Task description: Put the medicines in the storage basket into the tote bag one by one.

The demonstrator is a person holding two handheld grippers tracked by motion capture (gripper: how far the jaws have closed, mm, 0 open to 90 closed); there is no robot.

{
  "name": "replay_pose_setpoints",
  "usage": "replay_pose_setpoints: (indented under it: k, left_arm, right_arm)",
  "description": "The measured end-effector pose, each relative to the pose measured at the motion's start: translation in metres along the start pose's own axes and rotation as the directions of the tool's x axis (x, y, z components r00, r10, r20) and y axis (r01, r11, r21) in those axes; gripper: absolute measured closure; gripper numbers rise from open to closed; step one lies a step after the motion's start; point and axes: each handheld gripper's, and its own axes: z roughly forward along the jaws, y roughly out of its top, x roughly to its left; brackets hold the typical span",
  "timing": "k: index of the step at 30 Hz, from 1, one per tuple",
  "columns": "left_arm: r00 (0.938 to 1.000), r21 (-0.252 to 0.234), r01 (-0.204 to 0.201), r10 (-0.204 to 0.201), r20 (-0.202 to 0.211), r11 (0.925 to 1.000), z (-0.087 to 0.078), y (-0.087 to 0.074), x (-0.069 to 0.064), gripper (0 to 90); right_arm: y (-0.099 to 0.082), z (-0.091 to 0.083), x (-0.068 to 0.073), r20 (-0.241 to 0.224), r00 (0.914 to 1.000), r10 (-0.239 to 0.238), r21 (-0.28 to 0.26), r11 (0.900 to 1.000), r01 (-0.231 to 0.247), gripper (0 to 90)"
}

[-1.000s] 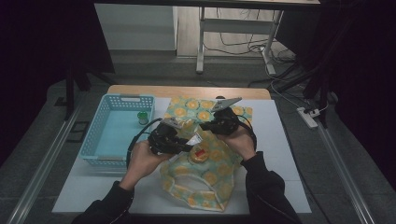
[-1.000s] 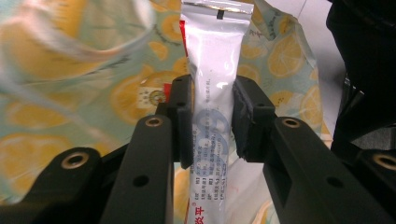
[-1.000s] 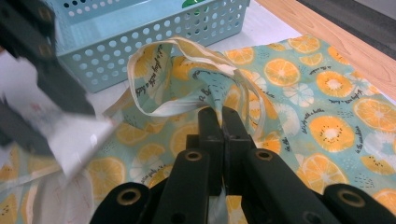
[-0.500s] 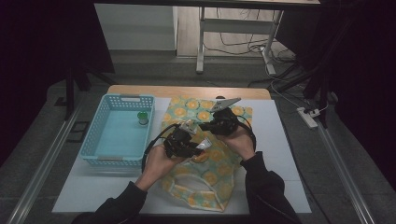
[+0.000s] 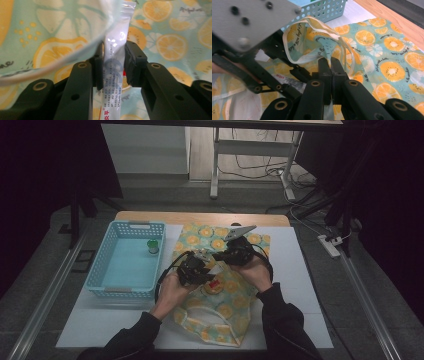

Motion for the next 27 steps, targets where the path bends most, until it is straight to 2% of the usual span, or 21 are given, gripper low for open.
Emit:
replay_pose_setpoints:
  k: [7, 10, 16, 22, 27]
  left_arm:
    - [0.9989, 0.000, 0.010, -0.010, -0.046, 1.0000, 0.007, -0.003, 0.007, 70.3]
    - [0.9968, 0.006, 0.019, -0.019, -0.078, 0.9998, 0.010, -0.005, 0.009, 70.3]
    - [0.9937, 0.018, 0.040, -0.038, -0.105, 0.9990, 0.016, -0.008, 0.014, 70.3]
    - [0.9918, 0.019, 0.060, -0.057, -0.115, 0.9980, 0.019, -0.009, 0.018, 69.2]
    - [0.9925, 0.008, 0.073, -0.072, -0.099, 0.9973, 0.018, -0.009, 0.019, 66.0]
  right_arm:
    - [-0.001, 0.003, 0.001, 0.001, 1.0000, -0.005, 0.003, 1.0000, 0.005, 89.6]
    - [-0.001, 0.005, 0.002, 0.002, 1.0000, -0.009, 0.006, 0.9999, 0.009, 89.5]
    - [-0.001, 0.008, 0.003, 0.001, 0.9999, -0.010, 0.013, 0.9999, 0.010, 89.6]
    - [-0.002, 0.010, 0.003, 0.000, 0.9999, -0.010, 0.016, 0.9998, 0.010, 89.6]
    - [-0.002, 0.010, 0.003, 0.001, 0.9999, -0.012, 0.015, 0.9998, 0.012, 89.6]
